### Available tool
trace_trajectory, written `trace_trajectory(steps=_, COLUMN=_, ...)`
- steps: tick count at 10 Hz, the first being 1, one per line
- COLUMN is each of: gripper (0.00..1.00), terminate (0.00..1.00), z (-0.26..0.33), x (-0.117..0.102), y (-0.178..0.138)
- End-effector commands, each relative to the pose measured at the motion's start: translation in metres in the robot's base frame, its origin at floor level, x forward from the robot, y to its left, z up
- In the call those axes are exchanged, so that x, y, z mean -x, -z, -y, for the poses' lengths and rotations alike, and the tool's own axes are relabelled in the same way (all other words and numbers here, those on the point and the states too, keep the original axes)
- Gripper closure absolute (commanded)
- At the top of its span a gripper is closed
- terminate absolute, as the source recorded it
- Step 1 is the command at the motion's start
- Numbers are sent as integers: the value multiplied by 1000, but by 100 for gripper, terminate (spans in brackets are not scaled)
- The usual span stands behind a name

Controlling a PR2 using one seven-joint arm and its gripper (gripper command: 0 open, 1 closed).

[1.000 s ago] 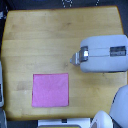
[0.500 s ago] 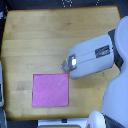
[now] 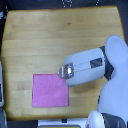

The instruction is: Folding a cloth

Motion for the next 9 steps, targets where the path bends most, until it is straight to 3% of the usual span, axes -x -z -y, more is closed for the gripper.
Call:
trace_trajectory(steps=1, gripper=0, terminate=0, z=9, x=59, y=4)
trace_trajectory(steps=5, gripper=0, terminate=0, z=-5, x=63, y=2)
trace_trajectory(steps=7, gripper=0, terminate=0, z=-5, x=54, y=-3)
trace_trajectory(steps=8, gripper=100, terminate=0, z=-3, x=53, y=-9)
trace_trajectory(steps=9, gripper=100, terminate=0, z=-4, x=49, y=-10)
